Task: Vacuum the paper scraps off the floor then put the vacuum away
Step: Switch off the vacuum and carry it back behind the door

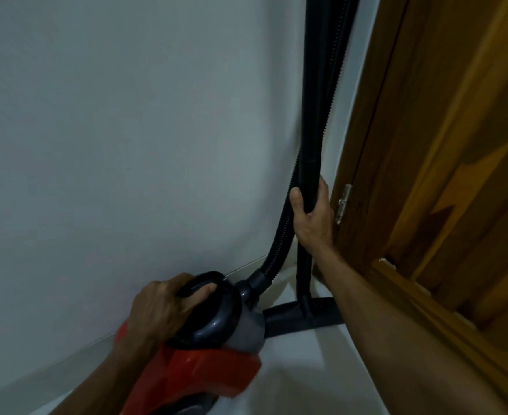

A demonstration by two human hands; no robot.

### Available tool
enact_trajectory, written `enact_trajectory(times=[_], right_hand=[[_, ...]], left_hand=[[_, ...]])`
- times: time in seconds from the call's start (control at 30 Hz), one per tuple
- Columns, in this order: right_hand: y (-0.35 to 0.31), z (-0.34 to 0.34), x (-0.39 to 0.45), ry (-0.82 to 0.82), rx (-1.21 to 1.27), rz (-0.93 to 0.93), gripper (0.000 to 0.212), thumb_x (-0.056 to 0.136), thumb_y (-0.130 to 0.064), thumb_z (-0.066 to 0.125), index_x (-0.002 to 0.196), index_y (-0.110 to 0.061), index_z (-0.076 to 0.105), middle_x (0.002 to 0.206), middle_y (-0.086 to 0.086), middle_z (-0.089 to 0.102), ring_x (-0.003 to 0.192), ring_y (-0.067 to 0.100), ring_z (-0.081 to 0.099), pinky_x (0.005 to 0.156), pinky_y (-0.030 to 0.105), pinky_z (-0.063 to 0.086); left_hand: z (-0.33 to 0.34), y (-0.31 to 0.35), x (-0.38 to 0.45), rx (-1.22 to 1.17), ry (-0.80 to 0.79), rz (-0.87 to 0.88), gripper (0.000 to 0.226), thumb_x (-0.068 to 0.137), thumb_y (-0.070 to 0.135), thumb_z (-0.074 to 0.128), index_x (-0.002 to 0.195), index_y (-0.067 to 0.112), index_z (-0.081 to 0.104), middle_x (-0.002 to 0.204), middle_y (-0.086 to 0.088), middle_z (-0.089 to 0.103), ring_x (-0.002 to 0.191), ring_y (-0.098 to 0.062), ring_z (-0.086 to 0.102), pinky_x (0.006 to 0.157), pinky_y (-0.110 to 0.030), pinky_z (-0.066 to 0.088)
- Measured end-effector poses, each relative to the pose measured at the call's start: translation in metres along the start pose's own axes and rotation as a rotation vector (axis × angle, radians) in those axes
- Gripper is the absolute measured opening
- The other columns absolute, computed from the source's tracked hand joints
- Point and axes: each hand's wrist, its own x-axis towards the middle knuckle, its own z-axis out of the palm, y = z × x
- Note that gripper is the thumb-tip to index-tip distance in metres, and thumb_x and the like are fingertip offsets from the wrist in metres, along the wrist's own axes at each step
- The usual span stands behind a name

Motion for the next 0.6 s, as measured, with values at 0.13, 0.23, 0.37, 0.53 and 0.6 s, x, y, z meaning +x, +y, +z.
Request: enact_trajectory(times=[0.13, 0.23, 0.37, 0.53, 0.6], right_hand=[[0.001, 0.000, -0.001, 0.006, 0.014, 0.031, 0.062, 0.098, -0.043, 0.056, 0.150, -0.015, 0.037, 0.116, -0.002, 0.060, 0.093, -0.003, 0.057, 0.067, -0.001, 0.044], [-0.003, 0.001, -0.005, 0.028, 0.011, 0.060, 0.066, 0.097, -0.045, 0.056, 0.153, -0.018, 0.032, 0.120, -0.003, 0.059, 0.093, -0.006, 0.056, 0.071, 0.000, 0.044], [-0.007, 0.001, -0.009, 0.068, 0.035, 0.090, 0.073, 0.095, -0.047, 0.058, 0.156, -0.022, 0.025, 0.115, -0.013, 0.057, 0.098, -0.003, 0.055, 0.087, 0.022, 0.047], [-0.008, -0.003, -0.012, 0.087, 0.012, 0.119, 0.081, 0.091, -0.051, 0.064, 0.156, -0.026, 0.022, 0.127, -0.006, 0.059, 0.109, 0.008, 0.059, 0.093, 0.028, 0.052], [-0.009, -0.005, -0.014, 0.065, 0.008, 0.138, 0.085, 0.090, -0.053, 0.065, 0.157, -0.029, 0.019, 0.145, 0.005, 0.051, 0.125, 0.015, 0.052, 0.082, 0.008, 0.045]], left_hand=[[0.001, 0.008, -0.001, 0.049, 0.047, 0.034, 0.058, 0.076, 0.079, 0.041, 0.078, 0.030, 0.071, 0.064, 0.000, 0.072, 0.061, -0.025, 0.069, 0.049, -0.027, 0.040], [0.001, 0.013, -0.004, 0.056, 0.050, 0.037, 0.059, 0.078, 0.078, 0.039, 0.083, 0.030, 0.072, 0.069, 0.003, 0.074, 0.063, -0.024, 0.070, 0.050, -0.027, 0.041], [0.002, 0.018, -0.007, 0.067, 0.046, 0.036, 0.056, 0.081, 0.077, 0.038, 0.090, 0.032, 0.072, 0.077, 0.005, 0.075, 0.069, -0.023, 0.071, 0.054, -0.028, 0.045], [0.001, 0.019, -0.012, 0.083, 0.042, 0.057, 0.056, 0.084, 0.075, 0.036, 0.095, 0.033, 0.071, 0.082, 0.007, 0.075, 0.071, -0.020, 0.071, 0.055, -0.027, 0.045], [0.001, 0.020, -0.012, 0.099, 0.037, 0.055, 0.056, 0.084, 0.075, 0.035, 0.096, 0.033, 0.070, 0.085, 0.006, 0.075, 0.073, -0.021, 0.071, 0.056, -0.028, 0.045]])
